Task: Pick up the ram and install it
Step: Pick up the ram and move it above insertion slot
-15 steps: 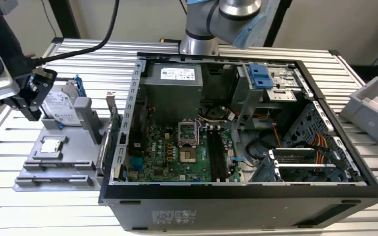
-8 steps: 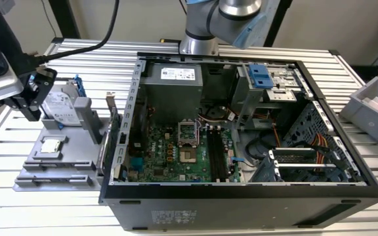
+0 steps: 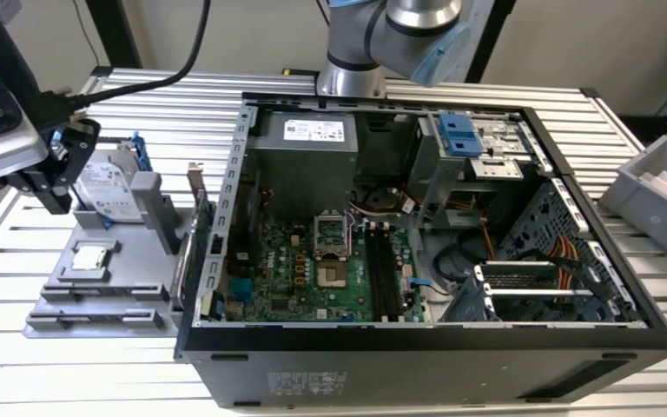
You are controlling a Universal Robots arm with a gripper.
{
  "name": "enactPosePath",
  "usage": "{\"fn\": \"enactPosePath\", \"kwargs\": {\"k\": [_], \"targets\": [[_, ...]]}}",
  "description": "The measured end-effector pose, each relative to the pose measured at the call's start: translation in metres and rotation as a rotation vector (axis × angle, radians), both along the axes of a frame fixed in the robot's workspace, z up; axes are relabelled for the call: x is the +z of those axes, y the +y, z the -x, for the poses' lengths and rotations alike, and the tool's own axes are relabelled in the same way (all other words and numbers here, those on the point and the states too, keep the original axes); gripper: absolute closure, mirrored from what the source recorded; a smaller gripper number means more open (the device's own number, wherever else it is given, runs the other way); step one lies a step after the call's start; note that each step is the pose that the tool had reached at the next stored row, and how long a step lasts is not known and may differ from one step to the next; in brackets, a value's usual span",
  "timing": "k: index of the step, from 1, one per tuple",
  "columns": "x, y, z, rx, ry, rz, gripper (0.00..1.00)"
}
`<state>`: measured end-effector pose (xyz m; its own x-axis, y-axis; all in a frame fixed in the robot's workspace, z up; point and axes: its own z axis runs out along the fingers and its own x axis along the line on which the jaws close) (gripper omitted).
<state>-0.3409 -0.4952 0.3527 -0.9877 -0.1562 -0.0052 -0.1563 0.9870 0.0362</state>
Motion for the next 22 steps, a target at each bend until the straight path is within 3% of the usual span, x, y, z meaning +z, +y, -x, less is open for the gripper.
{"fn": "enactPosePath", "kwargs": {"k": [22], "targets": [[0.0, 0.0, 0.0001, 0.128, 0.0, 0.0004, 1.0]]}}
